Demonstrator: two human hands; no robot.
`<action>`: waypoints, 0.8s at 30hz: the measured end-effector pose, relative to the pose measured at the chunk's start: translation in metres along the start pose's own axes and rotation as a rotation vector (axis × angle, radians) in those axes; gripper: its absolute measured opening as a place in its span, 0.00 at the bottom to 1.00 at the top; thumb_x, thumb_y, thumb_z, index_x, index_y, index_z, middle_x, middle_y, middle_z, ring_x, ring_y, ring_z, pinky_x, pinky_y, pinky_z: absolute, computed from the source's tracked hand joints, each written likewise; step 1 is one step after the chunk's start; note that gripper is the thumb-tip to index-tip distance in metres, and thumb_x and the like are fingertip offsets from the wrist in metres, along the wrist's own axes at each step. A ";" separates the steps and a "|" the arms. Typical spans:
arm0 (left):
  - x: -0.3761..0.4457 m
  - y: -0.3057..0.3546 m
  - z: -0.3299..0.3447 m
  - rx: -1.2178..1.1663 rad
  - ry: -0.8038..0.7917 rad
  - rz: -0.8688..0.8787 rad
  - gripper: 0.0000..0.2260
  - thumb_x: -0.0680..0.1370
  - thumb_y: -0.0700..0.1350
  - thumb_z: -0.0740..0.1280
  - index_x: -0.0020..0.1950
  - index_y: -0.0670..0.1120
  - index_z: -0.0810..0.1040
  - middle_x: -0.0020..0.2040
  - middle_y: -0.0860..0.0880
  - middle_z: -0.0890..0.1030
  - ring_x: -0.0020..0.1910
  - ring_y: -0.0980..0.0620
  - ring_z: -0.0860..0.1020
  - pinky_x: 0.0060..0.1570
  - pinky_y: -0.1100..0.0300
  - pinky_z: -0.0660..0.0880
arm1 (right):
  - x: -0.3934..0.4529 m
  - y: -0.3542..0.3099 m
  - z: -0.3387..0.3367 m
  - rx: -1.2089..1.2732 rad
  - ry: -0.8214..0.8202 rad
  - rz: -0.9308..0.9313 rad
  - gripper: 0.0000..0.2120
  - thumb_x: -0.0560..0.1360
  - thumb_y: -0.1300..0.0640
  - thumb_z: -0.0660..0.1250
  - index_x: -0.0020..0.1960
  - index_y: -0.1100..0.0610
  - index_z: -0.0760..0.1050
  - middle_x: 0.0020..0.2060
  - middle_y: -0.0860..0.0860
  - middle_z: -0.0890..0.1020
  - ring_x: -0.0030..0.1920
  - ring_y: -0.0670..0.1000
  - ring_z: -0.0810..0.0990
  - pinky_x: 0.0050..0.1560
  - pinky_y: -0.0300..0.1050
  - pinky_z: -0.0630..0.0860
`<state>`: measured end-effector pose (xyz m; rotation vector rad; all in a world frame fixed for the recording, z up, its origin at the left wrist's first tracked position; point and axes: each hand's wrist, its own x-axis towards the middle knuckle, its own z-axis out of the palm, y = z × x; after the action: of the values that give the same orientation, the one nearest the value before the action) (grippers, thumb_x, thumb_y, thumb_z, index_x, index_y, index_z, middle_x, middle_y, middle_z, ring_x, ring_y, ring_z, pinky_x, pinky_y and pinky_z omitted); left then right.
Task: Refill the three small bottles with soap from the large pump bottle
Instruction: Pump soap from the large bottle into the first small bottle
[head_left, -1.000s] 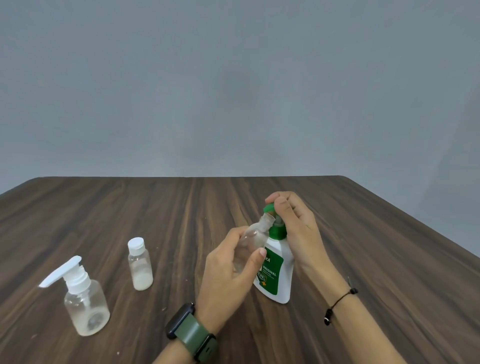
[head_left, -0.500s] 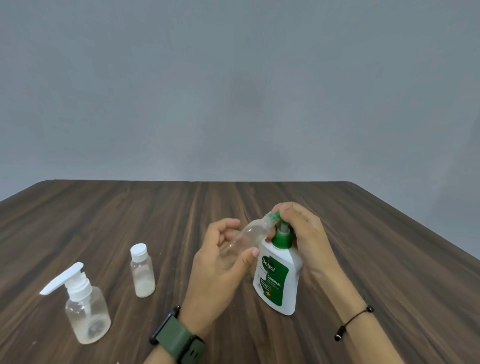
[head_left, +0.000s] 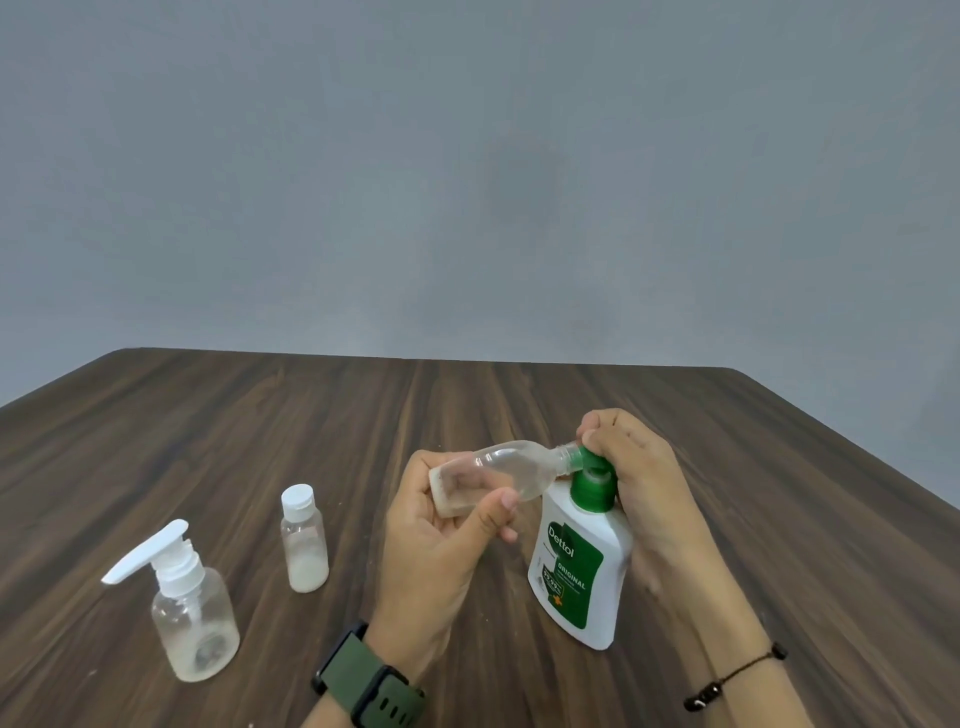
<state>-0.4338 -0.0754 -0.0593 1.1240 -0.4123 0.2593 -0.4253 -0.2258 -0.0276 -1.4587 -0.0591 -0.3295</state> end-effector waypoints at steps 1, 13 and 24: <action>0.000 0.000 0.000 -0.002 0.000 -0.005 0.13 0.64 0.39 0.71 0.45 0.41 0.73 0.38 0.43 0.82 0.30 0.50 0.78 0.31 0.62 0.77 | 0.001 0.000 0.000 -0.009 -0.005 -0.003 0.05 0.68 0.59 0.63 0.33 0.55 0.71 0.29 0.55 0.72 0.30 0.51 0.70 0.34 0.44 0.69; -0.003 0.001 0.003 0.029 -0.002 -0.012 0.14 0.63 0.40 0.72 0.45 0.40 0.72 0.39 0.41 0.82 0.33 0.49 0.81 0.35 0.63 0.78 | 0.001 0.003 -0.003 0.118 -0.089 0.038 0.05 0.65 0.57 0.62 0.40 0.57 0.70 0.29 0.57 0.73 0.28 0.52 0.72 0.33 0.46 0.72; -0.005 -0.003 0.005 0.085 -0.064 -0.001 0.14 0.66 0.41 0.70 0.47 0.39 0.69 0.37 0.46 0.83 0.32 0.50 0.81 0.32 0.63 0.78 | 0.001 0.007 -0.003 0.136 -0.087 0.016 0.06 0.71 0.55 0.61 0.39 0.56 0.66 0.27 0.55 0.72 0.29 0.53 0.71 0.36 0.49 0.71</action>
<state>-0.4384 -0.0807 -0.0624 1.2186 -0.4610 0.2419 -0.4236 -0.2284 -0.0342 -1.3371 -0.1376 -0.2443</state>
